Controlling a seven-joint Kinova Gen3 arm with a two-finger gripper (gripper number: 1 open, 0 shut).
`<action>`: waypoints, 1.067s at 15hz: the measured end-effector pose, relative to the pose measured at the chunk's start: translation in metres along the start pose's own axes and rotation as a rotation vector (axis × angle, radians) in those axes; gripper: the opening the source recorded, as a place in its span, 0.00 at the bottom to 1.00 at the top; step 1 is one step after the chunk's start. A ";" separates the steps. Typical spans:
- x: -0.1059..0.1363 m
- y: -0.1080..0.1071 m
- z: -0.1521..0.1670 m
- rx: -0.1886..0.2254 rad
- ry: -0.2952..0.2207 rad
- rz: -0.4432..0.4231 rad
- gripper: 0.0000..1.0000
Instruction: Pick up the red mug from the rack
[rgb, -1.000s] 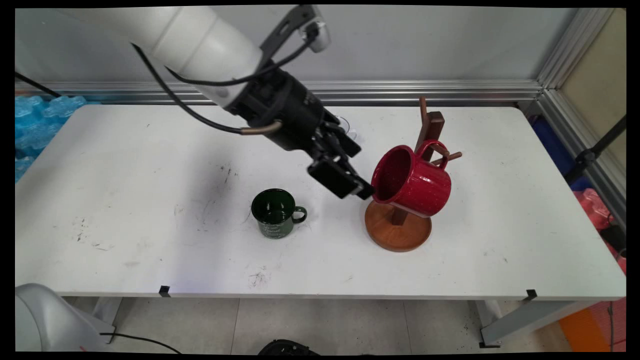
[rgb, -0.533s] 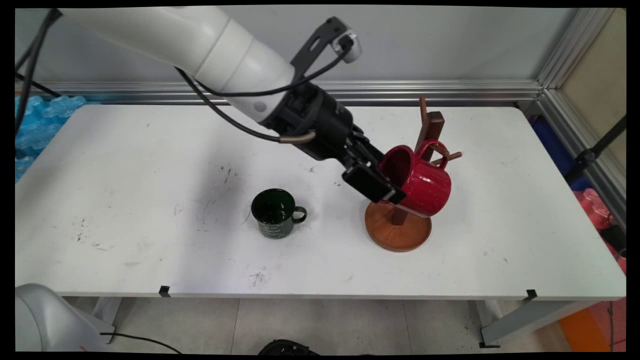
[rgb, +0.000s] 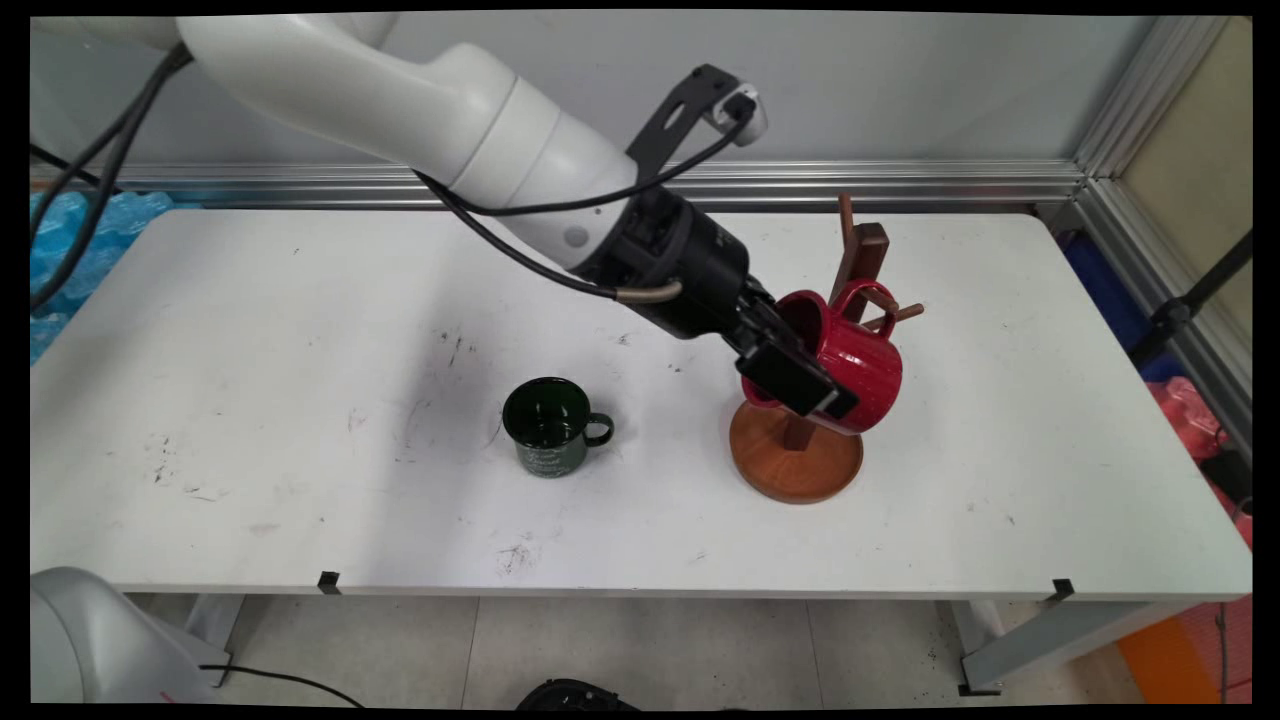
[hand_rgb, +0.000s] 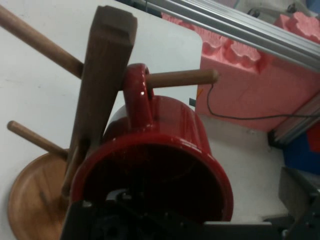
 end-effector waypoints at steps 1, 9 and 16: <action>0.000 0.000 0.003 -0.003 0.004 -0.007 1.00; -0.001 -0.001 0.022 -0.020 0.022 -0.056 1.00; -0.002 0.000 0.031 -0.028 0.033 -0.087 0.00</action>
